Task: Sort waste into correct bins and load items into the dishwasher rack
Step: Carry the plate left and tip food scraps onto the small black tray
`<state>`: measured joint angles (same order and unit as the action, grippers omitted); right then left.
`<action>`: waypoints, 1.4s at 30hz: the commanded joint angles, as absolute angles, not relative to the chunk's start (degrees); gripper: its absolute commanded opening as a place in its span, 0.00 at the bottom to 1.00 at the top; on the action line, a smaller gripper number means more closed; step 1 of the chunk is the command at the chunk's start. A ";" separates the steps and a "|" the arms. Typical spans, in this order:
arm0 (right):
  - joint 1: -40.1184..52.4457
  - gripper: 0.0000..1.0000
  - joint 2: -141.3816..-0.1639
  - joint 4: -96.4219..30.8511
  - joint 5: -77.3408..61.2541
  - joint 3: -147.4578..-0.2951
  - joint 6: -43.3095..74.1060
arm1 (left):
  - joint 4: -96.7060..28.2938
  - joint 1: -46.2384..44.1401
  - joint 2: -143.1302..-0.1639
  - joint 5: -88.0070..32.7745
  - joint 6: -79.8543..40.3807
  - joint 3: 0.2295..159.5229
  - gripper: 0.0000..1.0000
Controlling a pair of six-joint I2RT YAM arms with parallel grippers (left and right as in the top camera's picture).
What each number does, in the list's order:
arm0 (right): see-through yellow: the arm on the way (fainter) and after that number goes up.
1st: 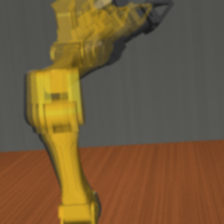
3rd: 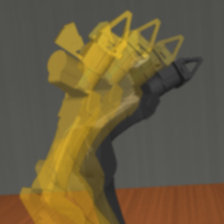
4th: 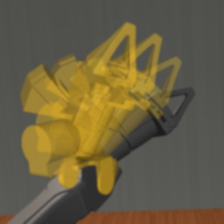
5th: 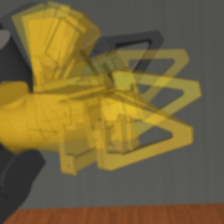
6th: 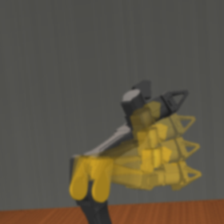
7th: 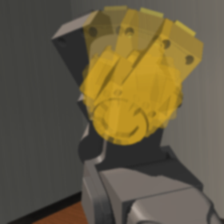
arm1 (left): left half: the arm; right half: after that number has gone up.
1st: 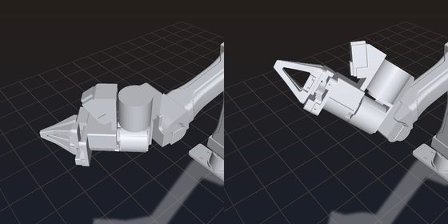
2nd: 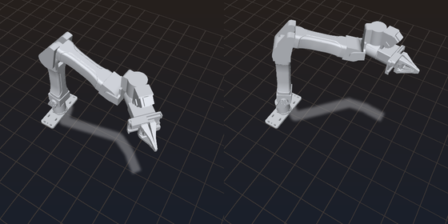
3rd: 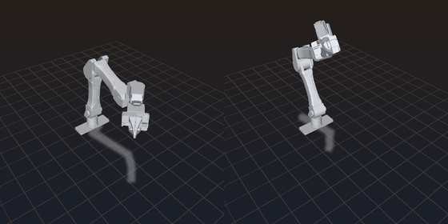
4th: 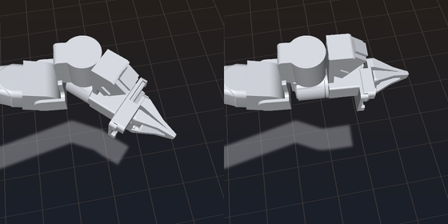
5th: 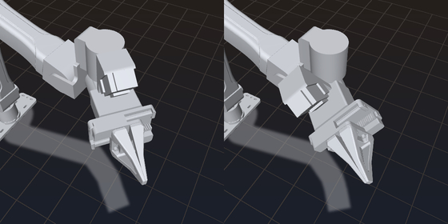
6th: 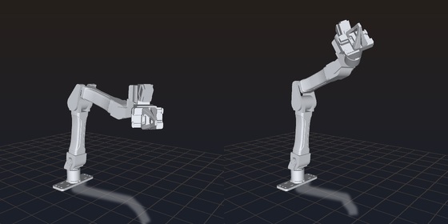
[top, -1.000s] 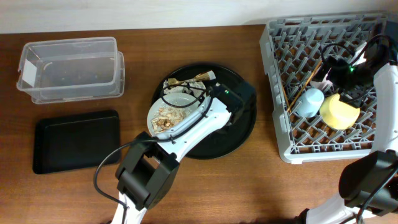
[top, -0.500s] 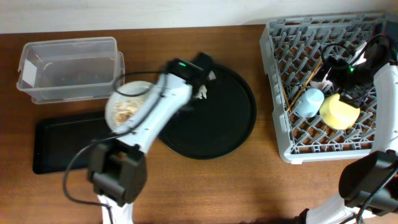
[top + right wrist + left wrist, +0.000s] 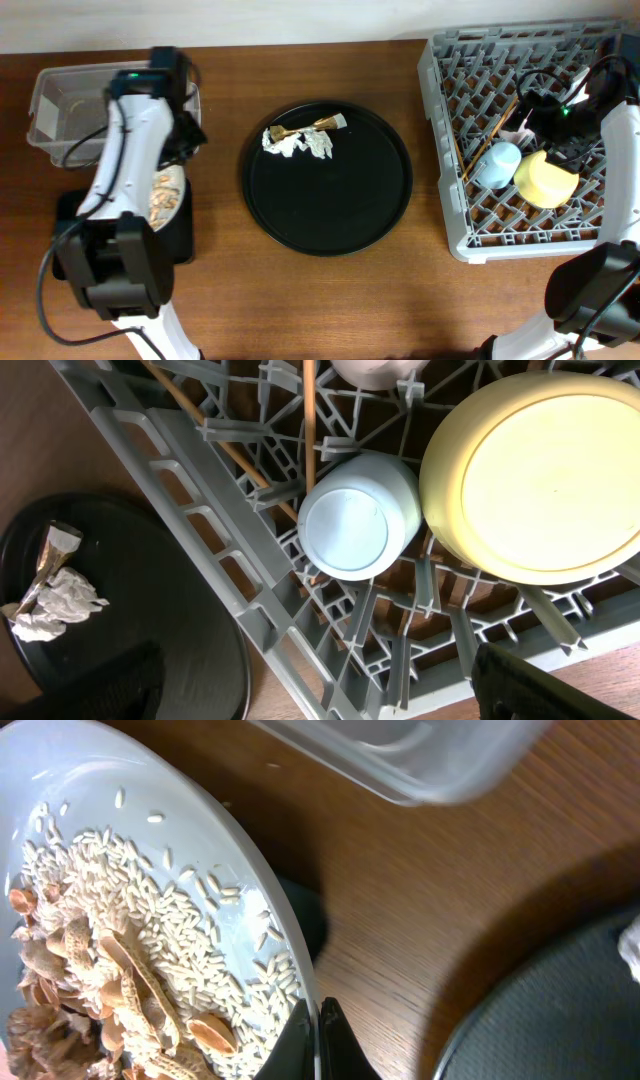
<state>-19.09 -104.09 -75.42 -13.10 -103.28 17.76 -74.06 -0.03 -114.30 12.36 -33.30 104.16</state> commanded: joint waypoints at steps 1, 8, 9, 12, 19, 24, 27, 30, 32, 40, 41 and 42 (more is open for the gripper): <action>-19.16 0.98 -103.61 -75.44 -12.84 -103.79 17.65 | -74.28 4.71 -112.57 7.14 -33.71 105.10 0.01; -19.14 0.98 -103.61 -75.44 -12.84 -103.79 17.65 | -74.56 12.03 -112.57 -5.93 -30.02 105.10 0.01; -19.16 0.98 -103.61 -75.44 -12.84 -103.79 17.65 | -74.63 12.78 -112.57 -7.64 -29.06 105.10 0.01; -19.16 0.98 -103.61 -75.44 -12.82 -103.79 17.65 | -74.65 15.16 -112.57 -12.75 -26.15 105.10 0.01; -19.16 0.98 -103.61 -75.44 -12.84 -103.79 17.65 | -74.70 19.14 -112.57 -22.94 -22.04 105.10 0.01; -19.16 0.98 -103.61 -75.44 -12.84 -103.79 17.65 | -76.03 21.82 -112.55 -30.00 -20.18 105.10 0.01; -19.16 0.98 -103.61 -75.44 -12.84 -103.79 17.65 | -76.42 23.88 -112.55 -36.64 -17.02 105.10 0.01; -19.16 0.98 -103.61 -75.44 -12.82 -103.79 17.65 | -78.32 26.72 -112.55 -43.48 -13.06 105.10 0.01; -19.16 0.98 -103.61 -75.44 -12.84 -103.79 17.65 | -80.38 29.04 -112.55 -46.70 -10.70 105.10 0.01; -19.16 0.98 -103.61 -75.44 -12.84 -103.79 17.65 | -82.46 38.89 -112.55 -60.36 -2.02 105.10 0.01; -19.16 0.98 -103.61 -75.44 -12.82 -103.79 17.65 | -83.00 39.88 -112.55 -61.84 -0.78 105.10 0.01; -19.16 0.98 -103.61 -75.44 -12.84 -103.79 17.65 | -83.46 41.10 -112.55 -63.61 1.21 105.10 0.01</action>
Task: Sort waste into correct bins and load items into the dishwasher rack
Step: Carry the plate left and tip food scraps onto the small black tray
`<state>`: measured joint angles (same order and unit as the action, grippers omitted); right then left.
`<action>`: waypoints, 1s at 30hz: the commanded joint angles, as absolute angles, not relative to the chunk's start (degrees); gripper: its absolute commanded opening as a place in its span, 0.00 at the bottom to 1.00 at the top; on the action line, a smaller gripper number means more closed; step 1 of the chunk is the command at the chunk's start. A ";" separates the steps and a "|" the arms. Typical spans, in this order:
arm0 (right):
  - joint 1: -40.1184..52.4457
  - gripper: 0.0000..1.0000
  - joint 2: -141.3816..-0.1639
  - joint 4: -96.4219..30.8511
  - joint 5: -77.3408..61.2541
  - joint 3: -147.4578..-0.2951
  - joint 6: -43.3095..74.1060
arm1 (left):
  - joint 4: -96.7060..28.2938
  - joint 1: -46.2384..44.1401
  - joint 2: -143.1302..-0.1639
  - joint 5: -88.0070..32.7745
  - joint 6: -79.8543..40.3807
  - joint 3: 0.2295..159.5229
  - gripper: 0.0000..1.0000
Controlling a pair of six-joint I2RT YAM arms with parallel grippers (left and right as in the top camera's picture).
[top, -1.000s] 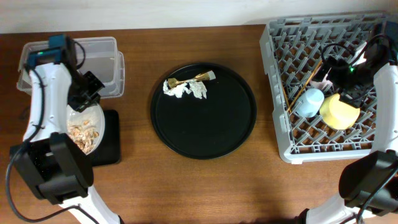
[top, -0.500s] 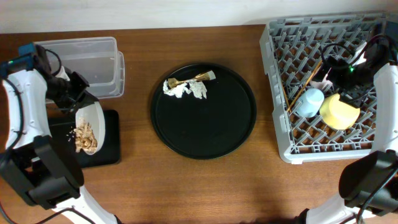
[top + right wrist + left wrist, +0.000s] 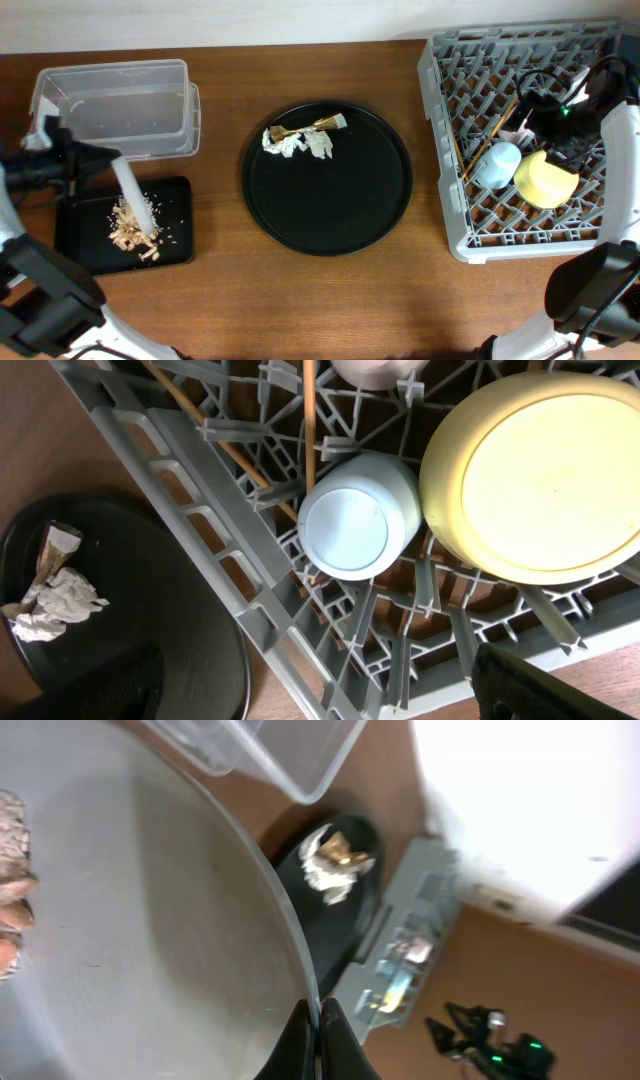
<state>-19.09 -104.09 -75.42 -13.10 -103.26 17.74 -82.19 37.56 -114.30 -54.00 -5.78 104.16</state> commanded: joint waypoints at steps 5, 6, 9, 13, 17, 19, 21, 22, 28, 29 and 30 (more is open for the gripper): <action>-19.16 0.98 -103.61 -75.44 -12.82 -103.79 17.65 | -86.08 44.99 -112.55 -70.98 8.34 105.06 0.01; -19.16 0.98 -103.61 -75.44 -12.84 -103.79 17.65 | -86.04 45.25 -112.55 -71.42 9.56 105.06 0.01; -19.16 0.98 -103.61 -75.44 -12.84 -103.79 17.65 | -88.86 45.56 -112.55 -72.14 10.26 105.06 0.01; -19.16 0.98 -103.61 -75.44 -12.84 -103.79 17.65 | -90.61 45.56 -112.57 -72.64 12.16 105.03 0.01; -19.16 0.98 -103.61 -75.44 -12.84 -103.79 17.65 | -90.85 45.56 -112.53 -72.71 14.61 105.03 0.01; -19.16 0.98 -103.61 -75.44 -12.82 -103.79 17.65 | -92.84 45.54 -112.46 -72.64 16.84 105.03 0.01; -19.16 0.99 -103.61 -75.44 -12.84 -103.79 17.65 | -92.51 45.54 -112.57 -70.61 17.02 105.03 0.01; -19.16 0.98 -103.61 -75.44 -12.84 -103.79 17.65 | -94.04 45.54 -112.57 -70.74 17.17 105.03 0.01; -19.16 0.98 -103.61 -75.44 -12.84 -103.79 17.65 | -95.77 45.54 -112.46 -69.17 16.84 105.03 0.01; -19.16 0.98 -103.61 -75.44 -12.84 -103.79 17.65 | -96.23 45.47 -112.46 -68.77 16.84 105.03 0.01; -19.16 0.98 -103.61 -75.44 -12.84 -103.79 17.65 | -96.79 45.32 -112.46 -68.18 16.82 105.03 0.01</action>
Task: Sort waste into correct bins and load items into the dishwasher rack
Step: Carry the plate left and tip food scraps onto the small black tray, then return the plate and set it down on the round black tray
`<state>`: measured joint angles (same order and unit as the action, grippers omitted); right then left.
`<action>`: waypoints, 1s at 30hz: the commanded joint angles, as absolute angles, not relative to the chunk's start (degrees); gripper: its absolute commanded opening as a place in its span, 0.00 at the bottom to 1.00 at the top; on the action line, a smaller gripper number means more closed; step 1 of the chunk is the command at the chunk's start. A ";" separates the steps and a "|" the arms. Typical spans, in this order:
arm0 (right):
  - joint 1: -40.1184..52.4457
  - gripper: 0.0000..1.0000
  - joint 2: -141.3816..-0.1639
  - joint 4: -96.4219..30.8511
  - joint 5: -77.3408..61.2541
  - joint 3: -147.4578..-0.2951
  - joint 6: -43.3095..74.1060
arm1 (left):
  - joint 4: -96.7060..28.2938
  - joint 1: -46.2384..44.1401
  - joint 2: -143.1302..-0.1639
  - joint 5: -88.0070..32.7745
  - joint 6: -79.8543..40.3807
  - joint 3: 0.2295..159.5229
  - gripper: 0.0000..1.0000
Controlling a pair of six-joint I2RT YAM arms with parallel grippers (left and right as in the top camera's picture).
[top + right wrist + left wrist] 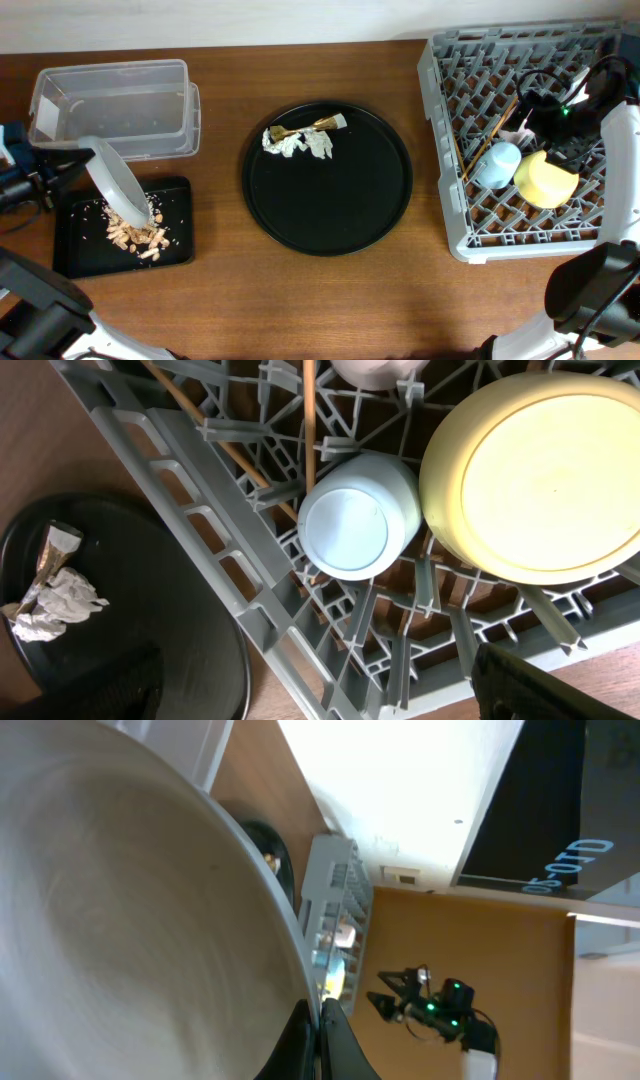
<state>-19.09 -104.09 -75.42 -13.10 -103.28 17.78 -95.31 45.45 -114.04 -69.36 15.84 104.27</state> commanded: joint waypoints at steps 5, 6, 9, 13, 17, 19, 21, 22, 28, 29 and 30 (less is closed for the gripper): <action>-19.16 0.98 -103.61 -75.44 -12.84 -103.79 17.65 | -96.75 40.60 -110.28 -61.23 10.57 105.03 0.01; -19.16 0.98 -103.61 -75.44 -12.84 -103.79 17.65 | -96.75 38.70 -109.47 -61.25 10.55 105.03 0.01; -19.16 0.98 -103.61 -75.44 -12.84 -103.79 17.65 | -96.75 32.49 -106.78 -61.19 10.55 105.03 0.01; -19.16 0.98 -103.61 -75.44 -12.84 -103.79 17.65 | -96.23 19.92 -102.24 -60.34 10.59 105.03 0.01; -19.16 0.99 -103.61 -75.44 -12.84 -103.79 17.65 | -90.45 5.15 -101.23 -50.54 8.62 105.03 0.01; -19.16 0.98 -103.61 -75.44 -12.84 -103.79 17.65 | -85.84 -2.26 -101.58 -42.52 1.28 104.99 0.01; -19.16 0.98 -103.61 -75.44 -12.84 -103.79 17.65 | -77.71 -11.88 -102.21 -27.68 -8.99 104.99 0.01; -19.16 0.98 -103.61 -75.44 -12.84 -103.79 17.65 | -75.42 -14.96 -102.65 -22.52 -11.90 104.99 0.01; -19.16 0.98 -103.61 -75.44 -12.84 -103.79 17.65 | -66.74 -31.55 -108.20 -8.38 -24.36 104.99 0.01; -19.16 0.98 -103.61 -75.44 -12.82 -103.79 17.65 | -65.41 -33.76 -109.51 -7.92 -24.82 104.99 0.01; -19.16 0.98 -103.61 -75.44 -12.84 -103.79 17.65 | -63.68 -36.36 -111.46 -7.22 -24.95 104.99 0.01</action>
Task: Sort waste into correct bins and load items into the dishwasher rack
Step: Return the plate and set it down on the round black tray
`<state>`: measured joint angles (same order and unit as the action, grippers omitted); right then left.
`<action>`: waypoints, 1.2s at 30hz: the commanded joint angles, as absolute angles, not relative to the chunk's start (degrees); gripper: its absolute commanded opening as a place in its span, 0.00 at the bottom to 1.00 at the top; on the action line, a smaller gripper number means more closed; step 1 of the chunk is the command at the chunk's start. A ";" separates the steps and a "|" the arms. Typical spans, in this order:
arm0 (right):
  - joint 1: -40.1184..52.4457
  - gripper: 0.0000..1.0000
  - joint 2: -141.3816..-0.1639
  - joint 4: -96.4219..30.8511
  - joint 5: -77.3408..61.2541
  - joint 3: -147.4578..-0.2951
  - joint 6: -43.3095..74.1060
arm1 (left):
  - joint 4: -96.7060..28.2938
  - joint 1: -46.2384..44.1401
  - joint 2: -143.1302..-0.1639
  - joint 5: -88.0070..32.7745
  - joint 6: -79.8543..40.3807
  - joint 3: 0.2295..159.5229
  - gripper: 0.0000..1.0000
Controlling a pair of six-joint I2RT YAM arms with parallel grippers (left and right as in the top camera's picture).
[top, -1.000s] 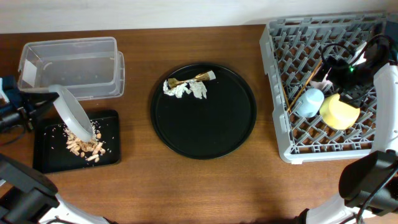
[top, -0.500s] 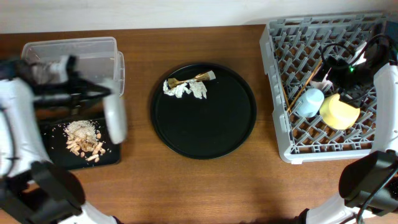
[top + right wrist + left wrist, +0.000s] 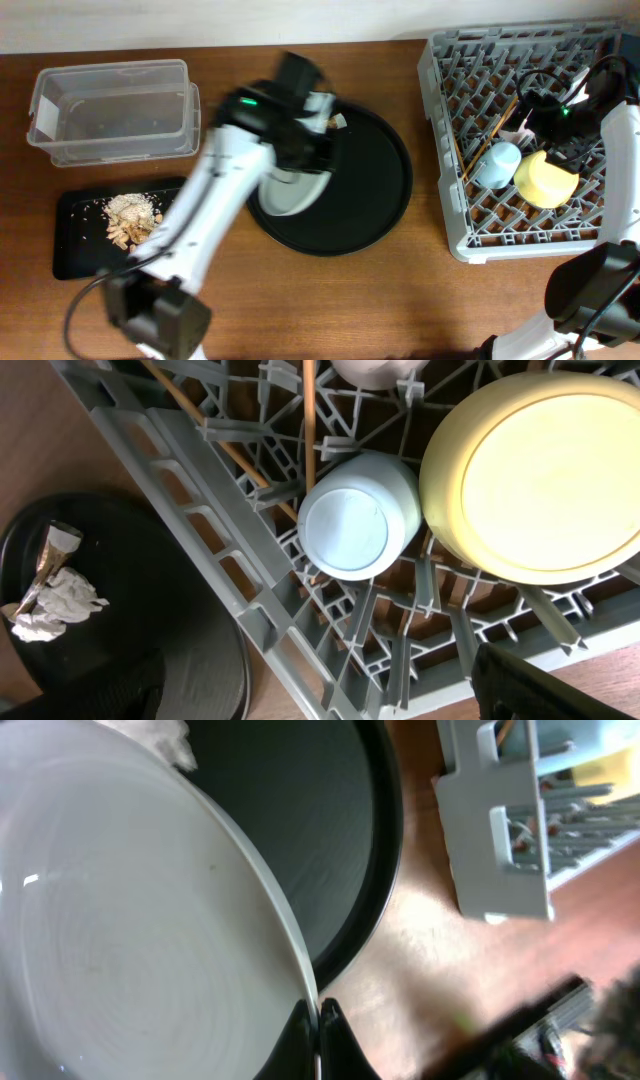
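Note:
My left gripper [image 3: 318,1013] is shut on the rim of an empty white plate [image 3: 120,920]. It holds the plate [image 3: 293,190] over the left part of the round black tray [image 3: 380,200]. Rice and peanut shells [image 3: 125,215] lie in the black bin [image 3: 80,255]. Crumpled paper [image 3: 60,605] and a foil wrapper [image 3: 55,545] lie on the tray, partly hidden by my left arm in the overhead view. My right gripper [image 3: 320,695] hangs open over the grey rack [image 3: 455,215], with nothing between its fingers.
The rack holds a pale blue cup [image 3: 345,530], a yellow bowl [image 3: 545,480] and wooden chopsticks [image 3: 308,420]. A clear plastic bin [image 3: 110,110] stands at the back left, behind the black bin.
My left gripper held the plate tilted over the black bin at the far left. It now holds the plate over the left side of the round tray. The right arm has not moved.
At first my left gripper held the plate, loaded with rice and peanut shells, by the black bin. Then the plate was tipped and the scraps lay in the bin. It stayed tilted there, empty, and now hangs over the round tray.

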<state>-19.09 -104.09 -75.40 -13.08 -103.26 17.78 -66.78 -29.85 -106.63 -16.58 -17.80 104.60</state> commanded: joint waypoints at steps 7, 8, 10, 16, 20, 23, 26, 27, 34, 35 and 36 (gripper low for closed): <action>-19.16 0.98 -103.61 -75.44 -12.84 -103.79 17.65 | -56.31 -46.39 -121.60 -2.46 -25.08 104.99 0.01; -19.16 0.98 -103.61 -75.44 -12.84 -103.79 17.65 | -56.18 -46.96 -122.50 -1.52 -25.08 104.99 0.01; -19.16 0.98 -103.61 -75.44 -12.82 -103.79 17.65 | -56.18 -47.40 -123.39 0.99 -25.10 104.99 0.01; -19.16 0.98 -103.61 -75.44 -12.84 -103.79 17.65 | -56.21 -46.94 -123.44 6.26 -25.02 104.99 0.53; -19.16 0.98 -103.61 -75.44 -12.84 -103.79 17.65 | -56.45 -43.79 -123.26 6.31 -24.99 105.89 0.56; -19.16 0.98 -103.61 -75.44 -12.84 -103.79 17.65 | -57.36 -40.77 -123.15 6.33 -24.97 107.68 0.56; -19.16 0.98 -103.61 -75.44 -12.82 -103.79 17.65 | -58.22 -36.58 -123.13 6.35 -24.77 110.87 0.57; -19.16 0.98 -103.61 -75.44 -12.84 -103.79 17.65 | -58.50 -34.83 -123.13 6.59 -24.71 111.77 0.57; -19.16 0.98 -103.61 -75.44 -12.84 -103.79 17.65 | -57.49 -24.62 -124.22 8.43 -22.72 111.63 0.56; -19.16 0.98 -103.61 -75.44 -12.84 -103.79 17.65 | -57.36 -23.33 -124.92 8.43 -22.00 111.63 0.56; -19.16 0.98 -103.61 -75.44 -12.84 -103.79 17.65 | -57.23 -22.09 -125.99 8.43 -21.61 111.63 0.56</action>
